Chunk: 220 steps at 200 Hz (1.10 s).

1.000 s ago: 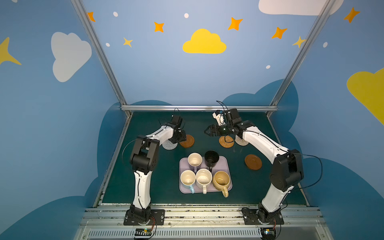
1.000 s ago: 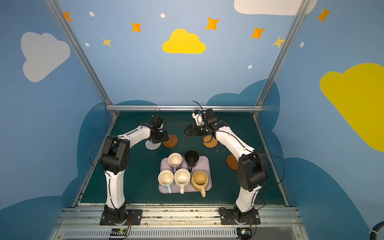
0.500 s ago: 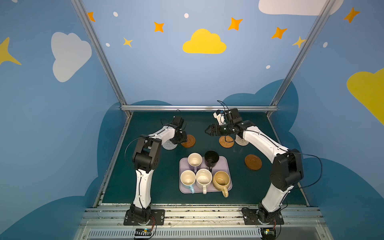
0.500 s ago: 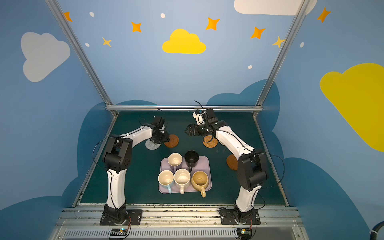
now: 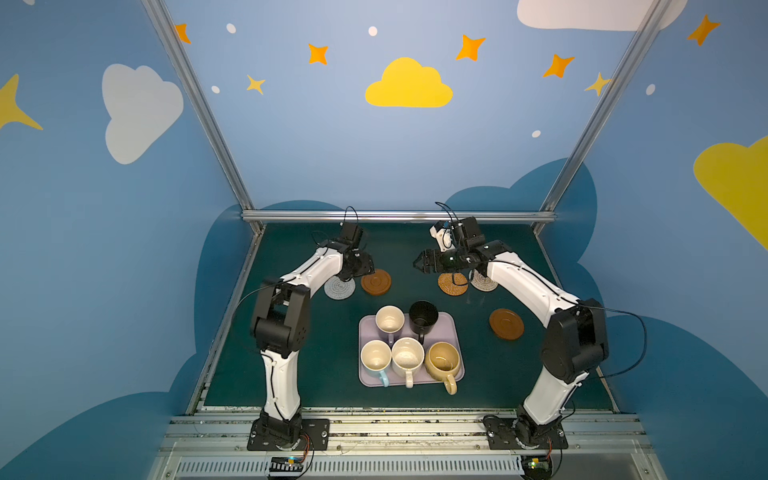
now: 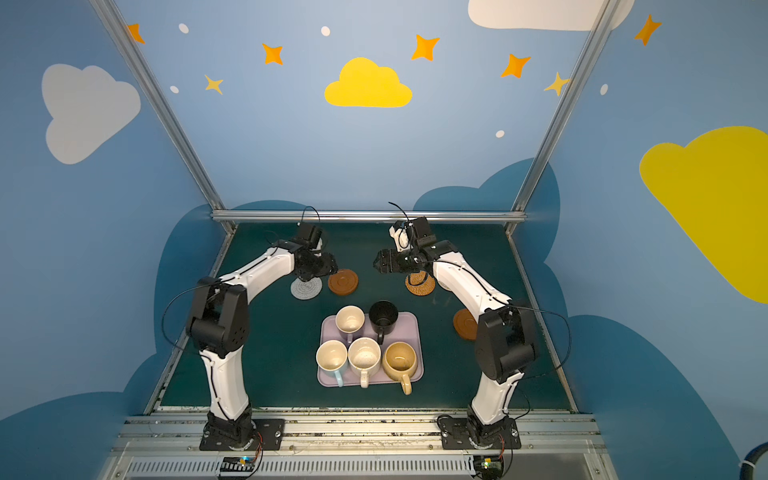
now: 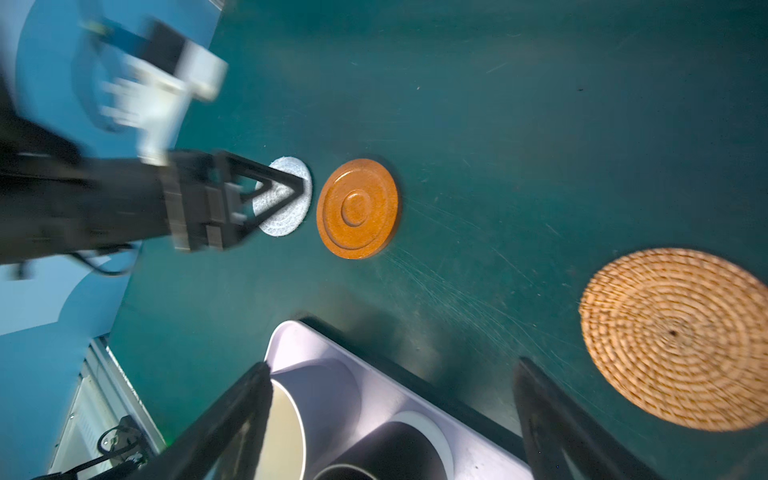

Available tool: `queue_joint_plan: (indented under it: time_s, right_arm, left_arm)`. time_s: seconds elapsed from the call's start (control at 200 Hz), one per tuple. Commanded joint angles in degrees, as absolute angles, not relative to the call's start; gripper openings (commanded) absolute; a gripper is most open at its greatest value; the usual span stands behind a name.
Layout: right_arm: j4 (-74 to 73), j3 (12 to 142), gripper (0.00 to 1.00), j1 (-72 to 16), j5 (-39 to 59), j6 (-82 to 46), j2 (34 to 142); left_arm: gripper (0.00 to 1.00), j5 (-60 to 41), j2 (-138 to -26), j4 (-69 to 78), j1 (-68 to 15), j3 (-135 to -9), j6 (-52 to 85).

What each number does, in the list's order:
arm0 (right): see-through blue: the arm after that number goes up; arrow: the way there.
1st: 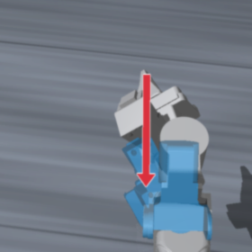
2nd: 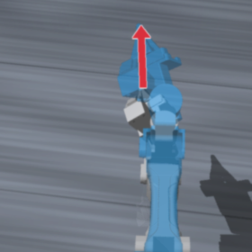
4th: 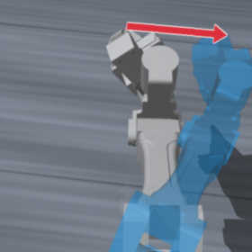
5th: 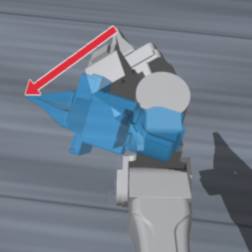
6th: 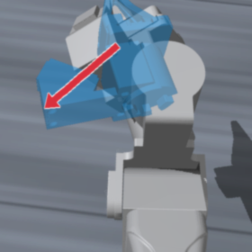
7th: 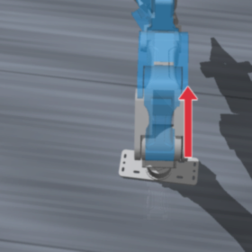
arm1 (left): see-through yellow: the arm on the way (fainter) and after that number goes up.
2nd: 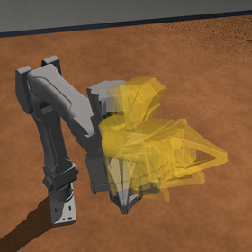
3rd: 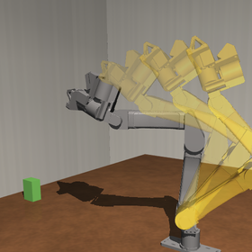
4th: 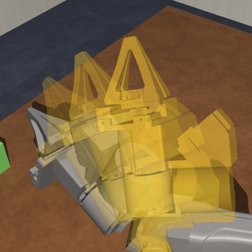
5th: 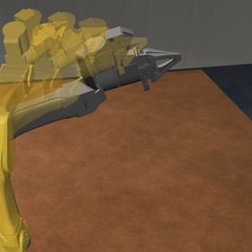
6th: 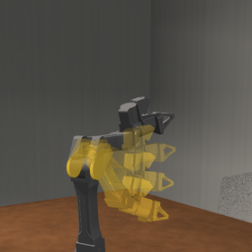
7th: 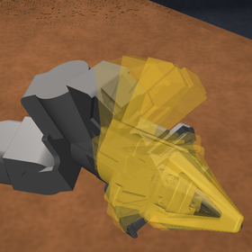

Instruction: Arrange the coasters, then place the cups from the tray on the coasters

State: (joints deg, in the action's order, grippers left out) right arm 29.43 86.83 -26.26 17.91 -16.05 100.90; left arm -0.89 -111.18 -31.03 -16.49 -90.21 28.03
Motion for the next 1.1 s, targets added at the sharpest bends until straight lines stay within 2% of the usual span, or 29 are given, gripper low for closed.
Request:
queue_joint_plan:
  time_s: [0.0, 0.065, 0.125, 0.245, 0.32, 0.38, 0.481, 0.536, 0.596, 0.686, 0.796, 0.986, 1.096]
  right_arm:
    - [32.95, 87.56, 0.90, -25.54, 15.10, -15.45, 97.58]
    - [33.47, 87.46, 0.90, -25.11, 13.69, -15.73, 97.13]
    - [33.65, 87.44, 0.90, -24.59, 12.21, -16.21, 97.18]
    - [35.81, 88.76, 0.90, -23.50, 8.73, -15.16, 97.87]
    - [39.49, 89.98, 0.90, -22.74, 6.05, -15.66, 97.65]
    - [44.42, 90.14, 0.90, -22.12, 2.14, -23.18, 97.58]
    - [46.94, 87.89, 0.90, -21.53, 3.38, -26.08, 97.71]
    - [46.56, 86.64, 0.89, -21.00, 3.20, -28.40, 98.39]
    - [46.20, 86.63, 0.88, -20.57, 4.66, -27.53, 99.43]
    - [44.85, 87.25, 0.80, -21.41, 2.78, -23.38, 100.15]
    - [42.87, 86.75, 0.80, -21.93, 2.60, -20.24, 99.93]
    - [42.84, 85.45, 0.85, -21.06, 5.47, -20.81, 100.10]
    - [45.34, 86.40, 0.79, -19.57, 5.46, -21.78, 103.47]
  left_arm:
    - [0.89, -6.30, -104.37, -29.53, -15.15, -87.84, 29.02]
    - [0.99, -11.97, -101.10, -25.62, -14.11, -84.54, 30.31]
    - [1.00, -17.75, -98.25, -21.95, -13.21, -81.14, 32.20]
    - [1.00, -23.23, -93.08, -17.62, -13.61, -75.44, 34.38]
    - [1.00, -23.94, -91.05, -16.65, -14.32, -73.09, 35.68]
    - [0.99, -23.95, -90.36, -21.03, -13.81, -73.94, 37.68]
    - [0.99, -21.01, -88.81, -28.13, -15.07, -76.16, 35.32]
    - [0.99, -23.32, -88.64, -29.07, -14.79, -76.11, 35.79]
    - [0.98, -24.31, -88.42, -28.24, -14.99, -75.32, 35.74]
    - [0.98, -24.39, -87.76, -25.11, -15.71, -73.66, 34.48]
    - [1.00, -24.99, -86.75, -21.57, -16.41, -72.41, 33.39]
    - [1.00, -25.62, -87.67, -21.40, -17.46, -73.81, 33.57]
    - [1.00, -28.38, -90.40, -21.68, -18.97, -75.27, 33.26]
